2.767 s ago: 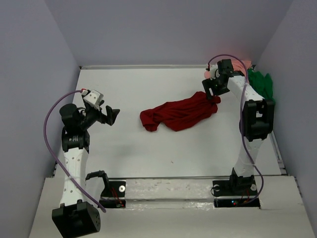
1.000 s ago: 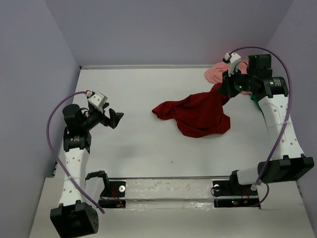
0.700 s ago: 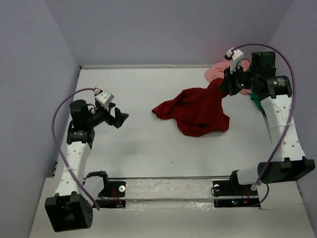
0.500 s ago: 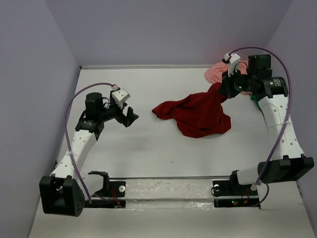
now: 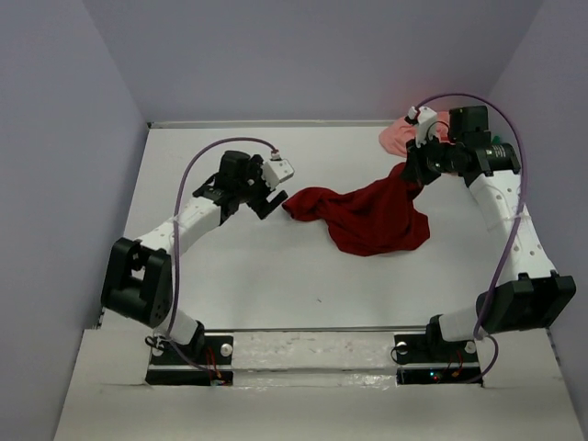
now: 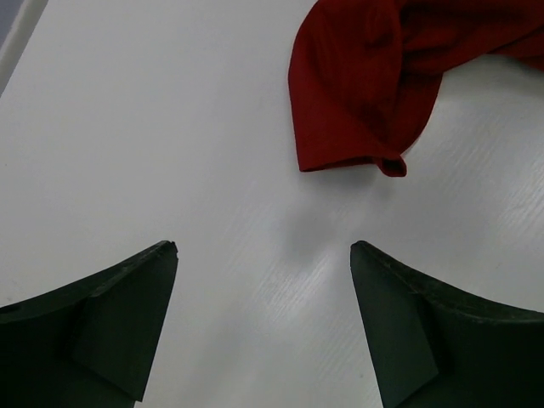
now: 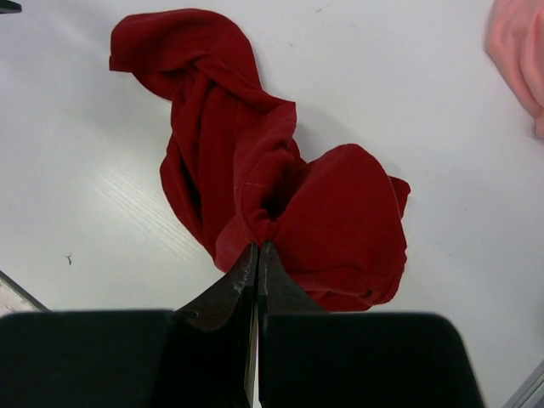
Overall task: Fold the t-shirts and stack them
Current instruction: Flatten out the tshirt
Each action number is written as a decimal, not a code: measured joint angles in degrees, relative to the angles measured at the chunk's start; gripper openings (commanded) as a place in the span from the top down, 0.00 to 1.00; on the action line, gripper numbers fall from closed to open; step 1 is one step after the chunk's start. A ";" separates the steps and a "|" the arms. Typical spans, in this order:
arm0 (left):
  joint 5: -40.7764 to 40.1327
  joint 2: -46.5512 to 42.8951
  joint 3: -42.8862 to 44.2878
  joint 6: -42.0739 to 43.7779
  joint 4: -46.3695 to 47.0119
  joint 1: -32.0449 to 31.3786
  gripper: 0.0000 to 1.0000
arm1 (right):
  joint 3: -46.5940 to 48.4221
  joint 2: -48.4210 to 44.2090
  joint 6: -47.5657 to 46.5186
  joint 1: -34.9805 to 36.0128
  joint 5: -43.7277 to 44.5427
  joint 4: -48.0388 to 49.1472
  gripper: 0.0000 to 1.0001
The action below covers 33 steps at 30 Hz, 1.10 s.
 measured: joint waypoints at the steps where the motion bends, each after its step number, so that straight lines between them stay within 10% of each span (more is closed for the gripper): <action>1: -1.53 1.99 1.07 1.22 -0.13 -1.68 0.09 | -0.50 0.35 0.02 0.00 0.33 0.35 1.00; 33: -15.45 18.64 7.61 17.46 -2.80 -19.41 0.18 | -3.58 4.90 -0.46 0.00 1.75 3.61 1.00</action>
